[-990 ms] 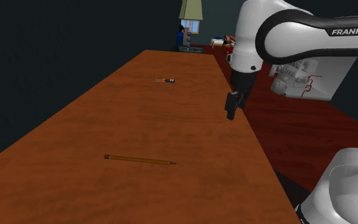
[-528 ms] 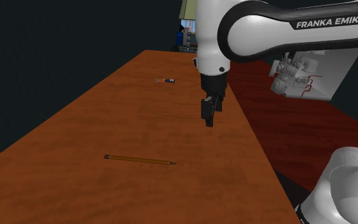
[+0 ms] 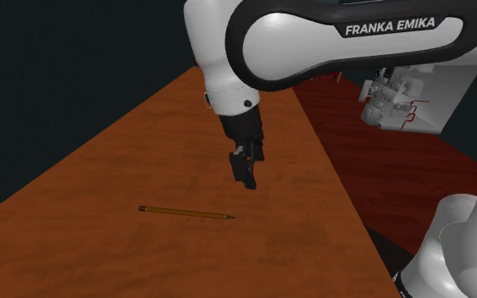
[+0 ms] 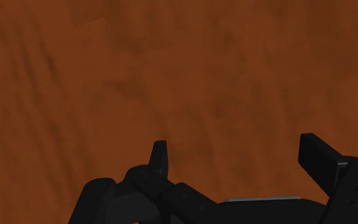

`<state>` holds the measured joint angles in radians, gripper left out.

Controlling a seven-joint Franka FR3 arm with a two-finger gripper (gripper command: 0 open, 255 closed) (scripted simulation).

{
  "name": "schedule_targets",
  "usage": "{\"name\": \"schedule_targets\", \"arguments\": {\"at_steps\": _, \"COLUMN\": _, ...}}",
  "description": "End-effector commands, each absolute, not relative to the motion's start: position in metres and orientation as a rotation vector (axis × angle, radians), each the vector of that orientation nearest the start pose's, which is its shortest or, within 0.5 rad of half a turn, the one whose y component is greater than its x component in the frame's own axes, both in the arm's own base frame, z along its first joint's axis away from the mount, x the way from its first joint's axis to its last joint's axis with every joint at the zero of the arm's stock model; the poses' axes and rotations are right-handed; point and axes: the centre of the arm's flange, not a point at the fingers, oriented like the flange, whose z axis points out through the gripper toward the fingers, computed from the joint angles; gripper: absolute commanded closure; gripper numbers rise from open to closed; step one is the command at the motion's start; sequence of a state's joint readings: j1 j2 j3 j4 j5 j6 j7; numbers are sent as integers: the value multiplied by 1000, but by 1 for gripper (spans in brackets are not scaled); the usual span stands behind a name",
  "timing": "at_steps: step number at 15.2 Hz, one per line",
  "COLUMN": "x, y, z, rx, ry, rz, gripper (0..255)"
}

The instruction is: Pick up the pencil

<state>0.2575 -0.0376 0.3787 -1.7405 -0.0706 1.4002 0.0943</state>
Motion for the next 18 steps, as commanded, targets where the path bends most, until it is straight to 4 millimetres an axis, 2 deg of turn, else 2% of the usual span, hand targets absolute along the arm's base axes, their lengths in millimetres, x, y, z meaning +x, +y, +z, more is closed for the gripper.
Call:
{"name": "schedule_targets", "arguments": {"at_steps": 1, "x": 417, "y": 332, "z": 547, "rx": -3164, "ry": -971, "rz": 474, "gripper": 0}}
{"name": "schedule_targets", "arguments": {"at_steps": 6, "x": 410, "y": 406, "z": 535, "rx": -3102, "ry": -1199, "rz": 594, "gripper": 0}}
{"name": "schedule_targets", "arguments": {"at_steps": 7, "x": 408, "y": 412, "z": 534, "rx": -3096, "ry": -1218, "rz": 604, "gripper": 0}}
{"name": "schedule_targets", "arguments": {"at_steps": 14, "x": 408, "y": 412, "z": 494, "rx": -3096, "ry": -1218, "rz": 604, "gripper": 0}}
{"name": "schedule_targets", "arguments": {"at_steps": 16, "x": 408, "y": 412, "z": 494, "rx": -3096, "ry": -1218, "rz": 604, "gripper": 0}}
{"name": "schedule_targets", "arguments": {"at_steps": 17, "x": 409, "y": 413, "z": 494, "rx": -3096, "ry": -1218, "rz": 604, "gripper": 255}}
{"name": "schedule_targets", "arguments": {"at_steps": 18, "x": 409, "y": 413, "z": 494, "rx": -3096, "ry": -1218, "rz": 604, "gripper": 255}}
